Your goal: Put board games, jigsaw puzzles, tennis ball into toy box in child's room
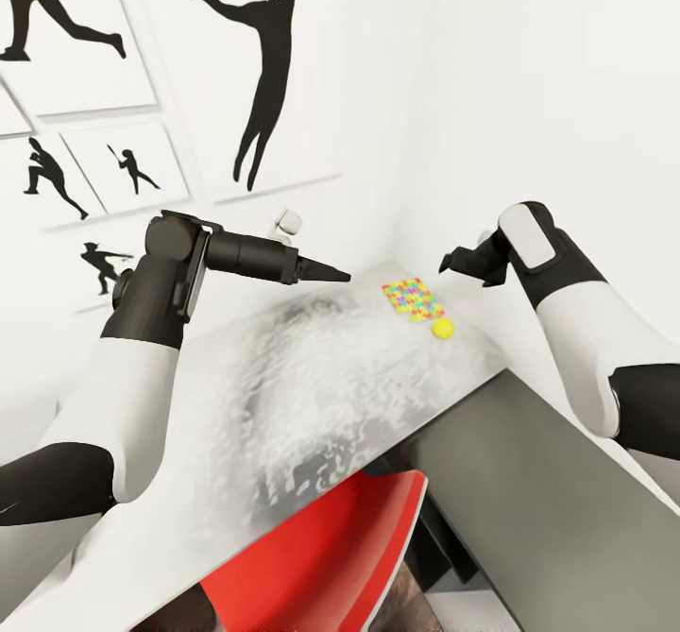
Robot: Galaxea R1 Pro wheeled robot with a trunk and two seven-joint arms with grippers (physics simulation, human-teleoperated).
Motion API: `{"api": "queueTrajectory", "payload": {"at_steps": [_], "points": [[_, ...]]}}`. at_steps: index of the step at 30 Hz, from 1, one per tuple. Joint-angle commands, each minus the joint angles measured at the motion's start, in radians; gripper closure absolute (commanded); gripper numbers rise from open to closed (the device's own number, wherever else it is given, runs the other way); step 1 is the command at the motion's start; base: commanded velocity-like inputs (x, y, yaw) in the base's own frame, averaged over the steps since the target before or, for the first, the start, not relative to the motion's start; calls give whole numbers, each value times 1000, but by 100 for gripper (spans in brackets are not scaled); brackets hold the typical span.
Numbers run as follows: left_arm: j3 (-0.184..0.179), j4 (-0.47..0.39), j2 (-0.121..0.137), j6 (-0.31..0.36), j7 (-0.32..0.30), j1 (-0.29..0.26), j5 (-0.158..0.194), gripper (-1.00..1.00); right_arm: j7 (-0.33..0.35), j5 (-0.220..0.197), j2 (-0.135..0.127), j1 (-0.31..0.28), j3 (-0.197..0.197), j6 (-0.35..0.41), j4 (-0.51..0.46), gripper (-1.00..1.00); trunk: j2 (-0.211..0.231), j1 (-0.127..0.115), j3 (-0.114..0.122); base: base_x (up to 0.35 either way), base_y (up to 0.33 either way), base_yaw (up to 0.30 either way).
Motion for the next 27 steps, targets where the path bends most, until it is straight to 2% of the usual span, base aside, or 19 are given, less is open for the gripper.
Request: {"api": "queueTrajectory", "payload": {"at_steps": [1,19,27], "points": [[1,0,-1,10,-9,-1,-10,-100,-8,-11,-2,-5,7,2,-1,-100,-2,1,-4,0,0,0],[1,-1,-1,10,-9,-1,-10,-100,-8,-11,0,-77,8,2,0,-100,-2,1,-33,0,0,0],[0,-1,-2,10,-9,-1,-10,-100,-9,-11,0,-82,9,2,0,-100,-2,1,-47,0,0,0]]}}
